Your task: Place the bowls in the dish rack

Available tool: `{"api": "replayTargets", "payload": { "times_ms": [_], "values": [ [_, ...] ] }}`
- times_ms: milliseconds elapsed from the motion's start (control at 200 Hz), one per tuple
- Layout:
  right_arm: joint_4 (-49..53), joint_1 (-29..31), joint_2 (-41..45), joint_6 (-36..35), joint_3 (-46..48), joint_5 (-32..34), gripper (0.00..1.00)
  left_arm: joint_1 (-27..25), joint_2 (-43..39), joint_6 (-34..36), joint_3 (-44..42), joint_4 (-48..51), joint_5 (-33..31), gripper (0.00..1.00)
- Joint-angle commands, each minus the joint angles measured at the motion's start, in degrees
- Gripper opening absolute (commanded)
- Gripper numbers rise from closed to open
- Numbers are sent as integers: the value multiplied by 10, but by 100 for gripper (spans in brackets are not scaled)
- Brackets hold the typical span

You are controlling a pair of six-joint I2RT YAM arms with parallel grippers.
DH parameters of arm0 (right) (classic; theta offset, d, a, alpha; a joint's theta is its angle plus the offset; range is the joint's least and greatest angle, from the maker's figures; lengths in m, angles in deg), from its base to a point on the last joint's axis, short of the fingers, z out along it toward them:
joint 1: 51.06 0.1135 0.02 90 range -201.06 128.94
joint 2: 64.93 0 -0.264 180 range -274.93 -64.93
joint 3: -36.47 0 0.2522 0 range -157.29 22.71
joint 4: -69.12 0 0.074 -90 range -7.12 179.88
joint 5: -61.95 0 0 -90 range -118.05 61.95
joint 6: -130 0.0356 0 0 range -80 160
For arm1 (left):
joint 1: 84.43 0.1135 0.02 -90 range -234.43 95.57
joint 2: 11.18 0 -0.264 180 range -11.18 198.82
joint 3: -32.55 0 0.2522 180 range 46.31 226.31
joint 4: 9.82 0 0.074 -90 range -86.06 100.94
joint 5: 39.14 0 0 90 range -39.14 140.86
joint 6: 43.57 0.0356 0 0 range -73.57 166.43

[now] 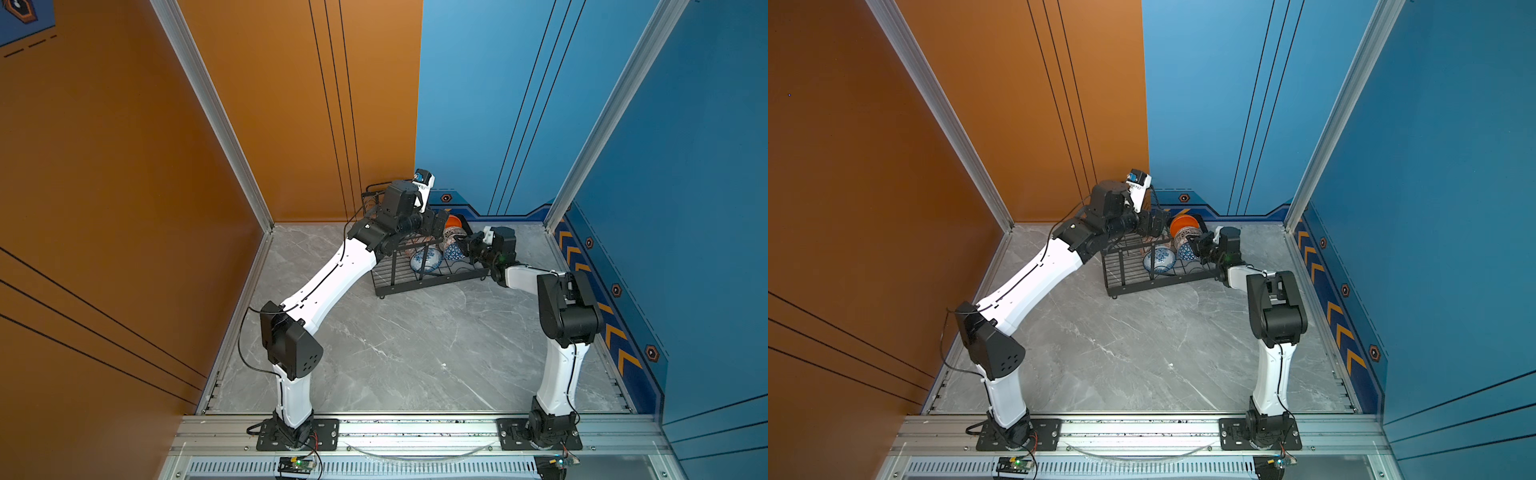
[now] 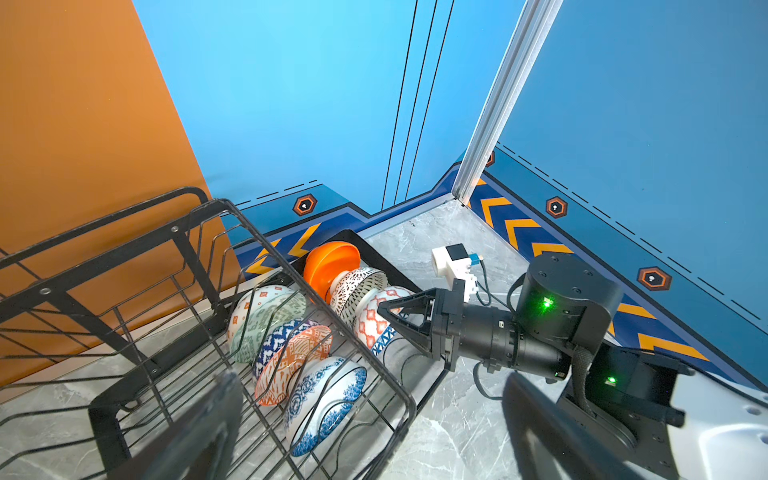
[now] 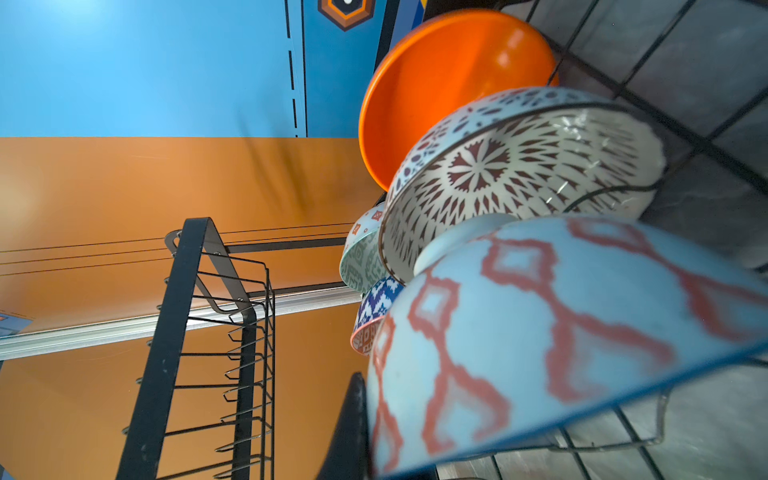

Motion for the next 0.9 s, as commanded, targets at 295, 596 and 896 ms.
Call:
{"api": "replayTargets", "payload": {
  "times_ms": [295, 596, 896],
  "values": [
    [-80, 7, -28, -7, 13, -12, 0, -4, -28, -7, -12, 10, 5, 98],
    [-71, 8, -15, -12, 32, -7, 0, -5, -31, -10, -17, 11, 2, 98],
    [-55, 7, 17, -23, 60, -4, 0, -10, -34, -14, -23, 10, -1, 98]
  ]
}}
